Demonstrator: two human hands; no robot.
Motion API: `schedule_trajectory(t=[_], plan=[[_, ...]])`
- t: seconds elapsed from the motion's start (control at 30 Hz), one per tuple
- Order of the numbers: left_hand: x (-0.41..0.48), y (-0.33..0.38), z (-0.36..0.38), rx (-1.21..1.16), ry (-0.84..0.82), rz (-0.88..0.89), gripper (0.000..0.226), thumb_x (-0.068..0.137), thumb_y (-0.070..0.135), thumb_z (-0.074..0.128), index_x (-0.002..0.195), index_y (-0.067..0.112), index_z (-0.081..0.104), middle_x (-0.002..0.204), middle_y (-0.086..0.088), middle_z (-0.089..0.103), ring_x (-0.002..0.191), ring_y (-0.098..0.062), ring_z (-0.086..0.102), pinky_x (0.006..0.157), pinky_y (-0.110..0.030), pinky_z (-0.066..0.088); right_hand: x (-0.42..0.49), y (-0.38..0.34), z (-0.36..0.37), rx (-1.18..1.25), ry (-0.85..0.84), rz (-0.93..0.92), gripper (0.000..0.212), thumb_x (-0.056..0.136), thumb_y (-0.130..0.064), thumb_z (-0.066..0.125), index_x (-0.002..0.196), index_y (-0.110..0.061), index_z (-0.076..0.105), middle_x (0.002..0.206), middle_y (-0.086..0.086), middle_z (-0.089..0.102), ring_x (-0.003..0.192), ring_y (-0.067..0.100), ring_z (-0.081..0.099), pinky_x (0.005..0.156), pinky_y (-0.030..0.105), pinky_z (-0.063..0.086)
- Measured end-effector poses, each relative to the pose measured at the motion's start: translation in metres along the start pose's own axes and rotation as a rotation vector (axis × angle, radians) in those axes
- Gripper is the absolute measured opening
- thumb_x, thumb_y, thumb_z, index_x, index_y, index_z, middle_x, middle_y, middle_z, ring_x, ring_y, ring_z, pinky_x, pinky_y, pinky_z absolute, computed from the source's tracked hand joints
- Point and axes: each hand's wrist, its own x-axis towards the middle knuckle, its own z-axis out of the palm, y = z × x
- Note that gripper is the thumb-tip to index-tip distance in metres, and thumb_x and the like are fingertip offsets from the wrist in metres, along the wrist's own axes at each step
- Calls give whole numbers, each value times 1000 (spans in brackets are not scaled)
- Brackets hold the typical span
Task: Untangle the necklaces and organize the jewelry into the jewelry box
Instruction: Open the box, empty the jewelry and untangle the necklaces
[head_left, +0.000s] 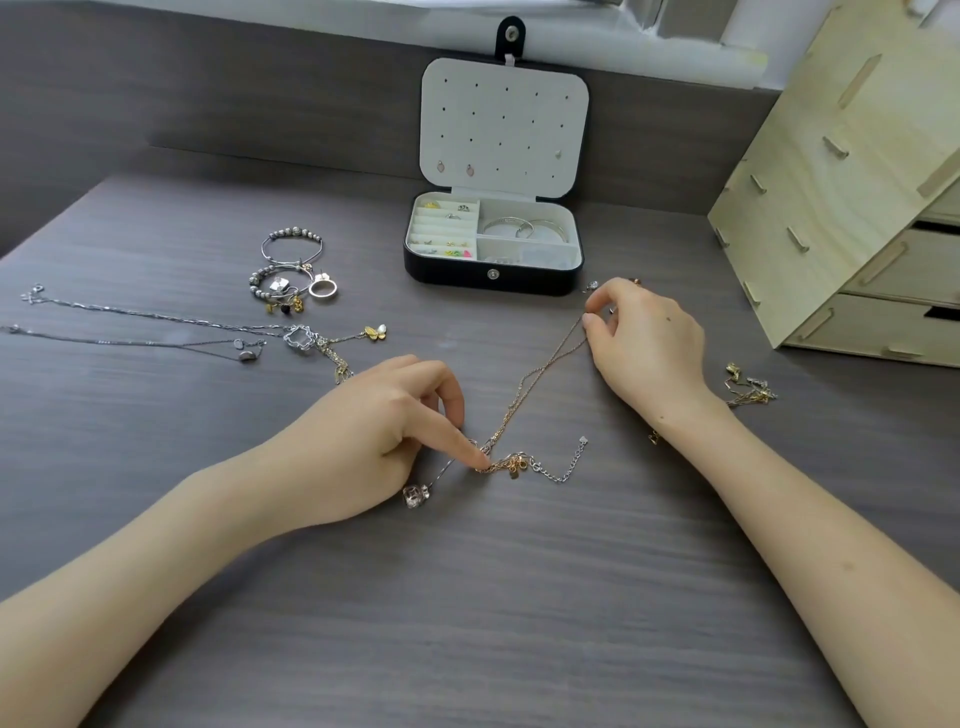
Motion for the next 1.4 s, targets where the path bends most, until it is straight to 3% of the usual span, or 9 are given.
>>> schedule_trajectory(t=[0.2, 0.3, 0.37, 0.5, 0.57, 0.77, 0.9, 1.1, 1.4], plan=[[-1, 1, -5, -115, -39, -67, 64, 68, -10, 38, 89, 39, 74, 90, 21, 56, 83, -1, 52, 72, -25, 43, -4, 0, -3, -7, 23, -35, 19, 95, -27, 49, 111, -21, 58, 97, 3, 66, 101, 28, 56, 71, 31, 33], [0, 2, -9, -178, -25, -83, 62, 67, -10, 37, 94, 35, 70, 86, 19, 63, 81, -2, 58, 70, -19, 45, -15, -5, -14, 129, -11, -138, 10, 90, -31, 56, 93, -25, 63, 80, -8, 64, 82, 18, 57, 70, 30, 39], [0, 4, -12, -199, -12, -112, 51, 71, -6, 40, 92, 31, 68, 83, 14, 66, 77, -3, 60, 67, -13, 44, -30, -10, -27, 271, -177, -244, 14, 82, -42, 62, 76, -28, 63, 67, -16, 59, 65, 6, 51, 66, 30, 42], [1, 13, -9, -133, 9, -191, 15, 79, 28, 55, 82, 29, 70, 76, 14, 64, 73, -4, 57, 64, -9, 40, -59, -13, -47, 253, -469, -388, 23, 67, -54, 66, 69, -32, 64, 69, -18, 60, 74, 1, 51, 66, 21, 41], [1, 16, -4, -70, 23, -209, 25, 77, 46, 50, 82, 29, 69, 77, 16, 60, 75, -2, 54, 64, -10, 39, -66, -8, -49, 198, -506, -427, 18, 70, -50, 69, 73, -33, 64, 74, -17, 59, 78, 1, 50, 70, 19, 40], [-1, 38, 1, 276, 73, 32, 28, 87, 38, 47, 95, 33, 73, 90, 3, 57, 78, -18, 47, 68, -27, 32, -65, 0, -45, 139, -398, -373, 9, 82, -36, 67, 77, -28, 65, 73, -15, 56, 69, -3, 47, 61, 8, 32], [-4, 42, 2, 398, 7, 60, 31, 90, 46, 44, 105, 40, 70, 97, -3, 57, 86, -22, 46, 70, -29, 20, -61, 1, -42, 116, -363, -307, 11, 85, -35, 64, 75, -32, 59, 75, -14, 55, 68, -1, 46, 61, 22, 29], [-13, 46, 0, 307, -101, 73, 30, 91, 48, 43, 110, 46, 66, 105, 0, 55, 95, -21, 45, 73, -35, 32, -60, -1, -34, 80, -284, -236, 13, 89, -33, 59, 78, -27, 57, 71, -16, 48, 76, 9, 46, 68, 24, 29], [-24, 50, -6, 29, -261, 100, 26, 87, 48, 50, 108, 48, 66, 114, 12, 53, 100, -2, 42, 84, -35, 36, -63, -1, -42, -48, -227, -199, 10, 88, -26, 55, 84, -20, 61, 86, -5, 57, 90, 21, 56, 72, 30, 38]])
